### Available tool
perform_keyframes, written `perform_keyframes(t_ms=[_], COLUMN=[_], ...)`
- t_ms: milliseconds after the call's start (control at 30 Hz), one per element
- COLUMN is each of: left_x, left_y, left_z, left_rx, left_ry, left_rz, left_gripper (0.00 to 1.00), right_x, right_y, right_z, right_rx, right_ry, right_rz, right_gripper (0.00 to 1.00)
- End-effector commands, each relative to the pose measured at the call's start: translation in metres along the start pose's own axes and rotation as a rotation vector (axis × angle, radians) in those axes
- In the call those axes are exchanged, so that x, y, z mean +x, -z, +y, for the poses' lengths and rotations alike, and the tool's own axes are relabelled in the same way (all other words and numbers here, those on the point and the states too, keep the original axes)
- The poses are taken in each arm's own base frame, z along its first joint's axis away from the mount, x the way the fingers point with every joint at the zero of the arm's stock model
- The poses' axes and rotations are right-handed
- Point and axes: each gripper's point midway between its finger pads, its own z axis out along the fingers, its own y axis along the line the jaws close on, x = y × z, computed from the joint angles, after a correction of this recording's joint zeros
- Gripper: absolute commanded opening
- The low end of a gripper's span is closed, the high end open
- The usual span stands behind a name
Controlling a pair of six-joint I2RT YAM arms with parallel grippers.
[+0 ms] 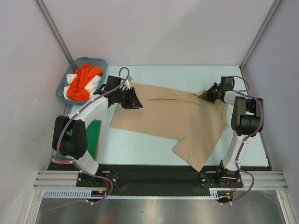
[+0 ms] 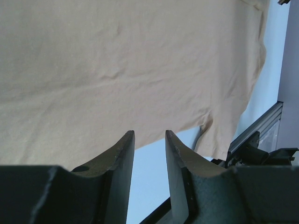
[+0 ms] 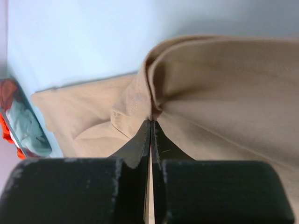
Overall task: Fold and stack the t-shirts
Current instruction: Fold the tshirt
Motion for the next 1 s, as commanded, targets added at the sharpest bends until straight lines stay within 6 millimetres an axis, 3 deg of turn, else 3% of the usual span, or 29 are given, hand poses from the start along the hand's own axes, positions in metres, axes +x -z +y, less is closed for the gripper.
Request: perform_keyframes(t_ms=[0,67,200,400,500,567,600,700,833,867,900,967], left_x=[-0.007,-0.008,-0.007,-0.006,-0.007,-0.007,-0.006,-0.005,-0.002,-0.001,0.002,0.002], left_y=[0.011,0.012,0.012,0.014,0.015,0.016,0.017,0.02,0.02,0.019,0.017,0.017], left_z=[-0.008,-0.008,-0.005,-0.003,-0.005,-0.005,-0.005,-0.005,-0.005,-0.005,-0.003,-0.006], left_rx=[0.032,0.031,0.026,0.031,0.037,0.038,0.039,0.043,0.049,0.049,0.051,0.067], left_ry=[-0.012,-0.014,-0.008,-0.006,-0.01,-0.01,-0.011,-0.009,-0.008,-0.001,0.008,0.009], left_rz=[-0.038,-0.043,-0.043,-0.048,-0.052,-0.054,-0.055,-0.058,-0.052,-0.048,-0.041,-0.051], left_gripper=[0.38,0.38,0.38,0.38,0.38,0.38,0.38,0.38,0.38,0.38,0.38,0.39], right_x=[-0.005,-0.009,0.013,0.05,0.067,0.065,0.078,0.092,0.122,0.146,0.156,0.187], right_y=[0.023,0.042,0.063,0.076,0.079,0.084,0.084,0.092,0.101,0.1,0.104,0.108], right_z=[0.013,0.027,0.035,0.041,0.046,0.046,0.051,0.053,0.06,0.062,0.073,0.072], right_rx=[0.018,0.015,0.044,0.05,0.067,0.086,0.097,0.145,0.183,0.194,0.155,0.149], right_ry=[-0.01,-0.006,-0.085,-0.238,-0.28,-0.301,-0.285,-0.306,-0.335,-0.366,-0.365,-0.377], right_rz=[0.005,-0.019,0.042,0.072,0.088,0.065,0.084,0.092,0.099,0.128,0.132,0.186], right_gripper=[0.0,0.0,0.0,0.0,0.0,0.0,0.0,0.0,0.0,0.0,0.01,0.15])
